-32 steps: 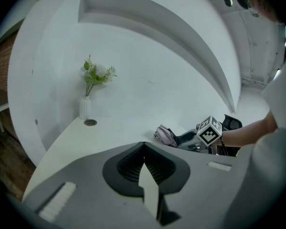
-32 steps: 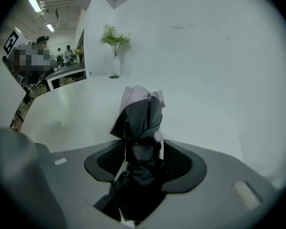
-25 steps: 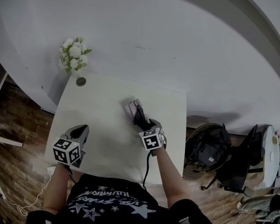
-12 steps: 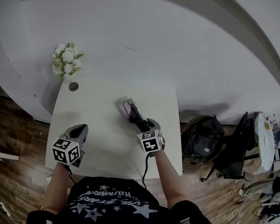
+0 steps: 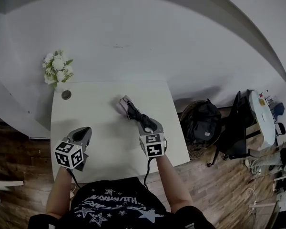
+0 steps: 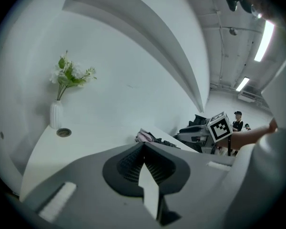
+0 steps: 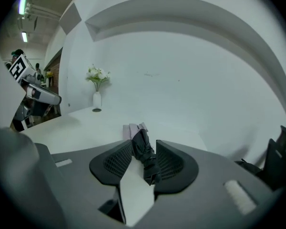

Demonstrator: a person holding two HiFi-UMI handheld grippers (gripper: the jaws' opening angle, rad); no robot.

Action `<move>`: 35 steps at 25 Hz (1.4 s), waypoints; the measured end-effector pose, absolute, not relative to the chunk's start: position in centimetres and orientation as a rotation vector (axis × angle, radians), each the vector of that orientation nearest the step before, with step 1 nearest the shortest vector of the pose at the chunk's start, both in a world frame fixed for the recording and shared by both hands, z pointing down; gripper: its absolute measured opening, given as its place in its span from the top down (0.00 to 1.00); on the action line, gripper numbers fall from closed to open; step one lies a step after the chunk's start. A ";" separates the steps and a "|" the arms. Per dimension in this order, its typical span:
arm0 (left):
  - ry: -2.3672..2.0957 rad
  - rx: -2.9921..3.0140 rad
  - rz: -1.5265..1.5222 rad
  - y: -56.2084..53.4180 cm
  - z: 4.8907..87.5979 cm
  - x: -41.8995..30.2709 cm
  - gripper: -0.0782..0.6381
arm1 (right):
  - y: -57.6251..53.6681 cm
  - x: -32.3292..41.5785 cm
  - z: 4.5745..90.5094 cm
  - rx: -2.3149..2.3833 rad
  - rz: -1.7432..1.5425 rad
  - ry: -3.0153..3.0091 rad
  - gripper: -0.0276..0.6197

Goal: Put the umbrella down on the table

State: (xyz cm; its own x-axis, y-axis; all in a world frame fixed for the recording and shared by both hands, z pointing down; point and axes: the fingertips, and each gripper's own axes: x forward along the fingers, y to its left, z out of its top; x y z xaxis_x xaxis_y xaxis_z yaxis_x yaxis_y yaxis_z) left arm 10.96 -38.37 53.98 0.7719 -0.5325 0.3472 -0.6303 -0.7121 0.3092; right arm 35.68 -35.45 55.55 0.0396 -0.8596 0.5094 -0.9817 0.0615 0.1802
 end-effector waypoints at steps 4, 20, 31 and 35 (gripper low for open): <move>-0.751 2.605 0.346 -37.8 54.2 11.4 0.89 | -33.1 34.5 54.8 1.949 0.346 -1.811 0.78; -0.462 2.636 0.438 -33.7 57.1 13.3 0.89 | -24.0 32.3 57.9 2.149 0.575 -1.649 0.93; -0.388 2.702 0.431 -26.0 55.0 10.7 0.89 | -15.6 27.0 56.5 2.222 0.588 -1.659 0.93; -0.374 2.716 0.425 -23.5 54.3 9.2 0.89 | -12.7 25.4 55.8 2.247 0.578 -1.652 0.93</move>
